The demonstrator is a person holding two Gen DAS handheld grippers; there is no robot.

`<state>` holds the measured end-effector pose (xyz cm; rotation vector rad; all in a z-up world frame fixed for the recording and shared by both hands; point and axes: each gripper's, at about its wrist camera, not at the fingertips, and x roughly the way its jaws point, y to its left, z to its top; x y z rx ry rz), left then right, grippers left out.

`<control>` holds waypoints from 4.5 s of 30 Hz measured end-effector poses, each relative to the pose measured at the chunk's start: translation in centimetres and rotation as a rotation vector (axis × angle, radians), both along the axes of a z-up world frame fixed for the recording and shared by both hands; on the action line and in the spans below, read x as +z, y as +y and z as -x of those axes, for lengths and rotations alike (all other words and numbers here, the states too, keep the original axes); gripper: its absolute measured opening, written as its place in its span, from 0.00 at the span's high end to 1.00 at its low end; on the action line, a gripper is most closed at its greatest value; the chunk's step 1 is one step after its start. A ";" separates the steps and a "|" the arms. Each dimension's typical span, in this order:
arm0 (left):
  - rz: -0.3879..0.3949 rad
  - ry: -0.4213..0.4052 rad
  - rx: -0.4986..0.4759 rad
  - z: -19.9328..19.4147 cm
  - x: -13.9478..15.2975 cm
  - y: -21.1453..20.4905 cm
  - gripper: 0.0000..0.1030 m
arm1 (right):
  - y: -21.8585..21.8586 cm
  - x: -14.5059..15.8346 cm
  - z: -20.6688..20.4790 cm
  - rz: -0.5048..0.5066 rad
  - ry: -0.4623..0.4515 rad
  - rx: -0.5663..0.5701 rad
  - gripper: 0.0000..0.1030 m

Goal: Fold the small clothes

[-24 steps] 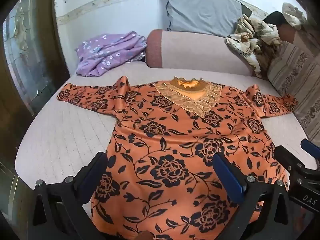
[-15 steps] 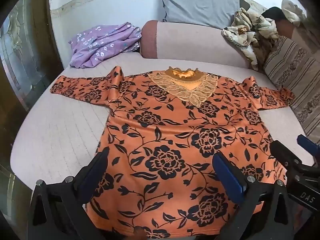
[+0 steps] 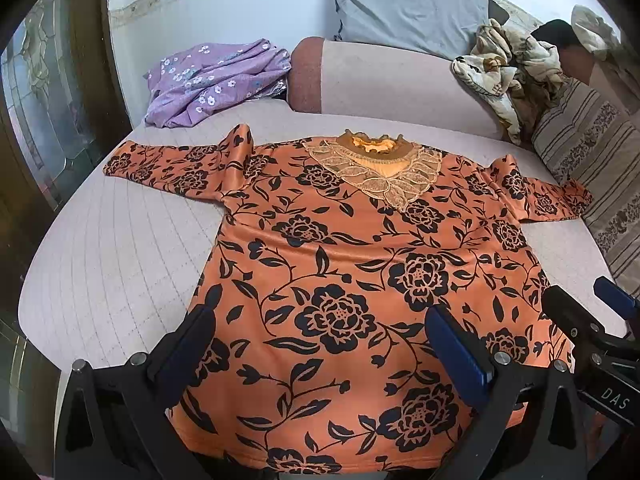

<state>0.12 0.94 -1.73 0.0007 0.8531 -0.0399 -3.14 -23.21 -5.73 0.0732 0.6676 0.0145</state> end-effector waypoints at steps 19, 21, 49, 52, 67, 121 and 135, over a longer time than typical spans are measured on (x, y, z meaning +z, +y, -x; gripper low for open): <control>-0.003 0.002 0.007 -0.1 -0.2 0.2 0.00 | 0.5 -0.4 -0.5 -0.008 0.013 0.011 0.00; -0.004 0.002 0.009 -0.2 -0.3 0.3 0.00 | 0.5 -0.4 -0.5 -0.011 0.014 0.010 0.00; -0.010 0.015 0.012 -0.7 -0.6 0.3 0.00 | 0.9 -0.4 -1.6 -0.027 0.019 0.027 0.00; -0.010 0.016 0.011 -0.7 -0.6 0.3 0.00 | 1.0 -0.4 -1.7 -0.029 0.017 0.029 0.00; -0.011 0.020 0.018 -1.0 -0.8 0.5 0.00 | 1.4 -0.2 -2.1 -0.035 0.010 0.038 0.00; 0.031 0.200 0.408 -13.5 -8.4 19.0 0.00 | -40.4 -8.4 -15.4 -0.763 -0.001 -0.581 0.19; 0.031 0.195 0.473 -15.3 -10.9 20.6 0.00 | -47.4 -10.2 -26.5 -0.399 0.117 -0.781 0.49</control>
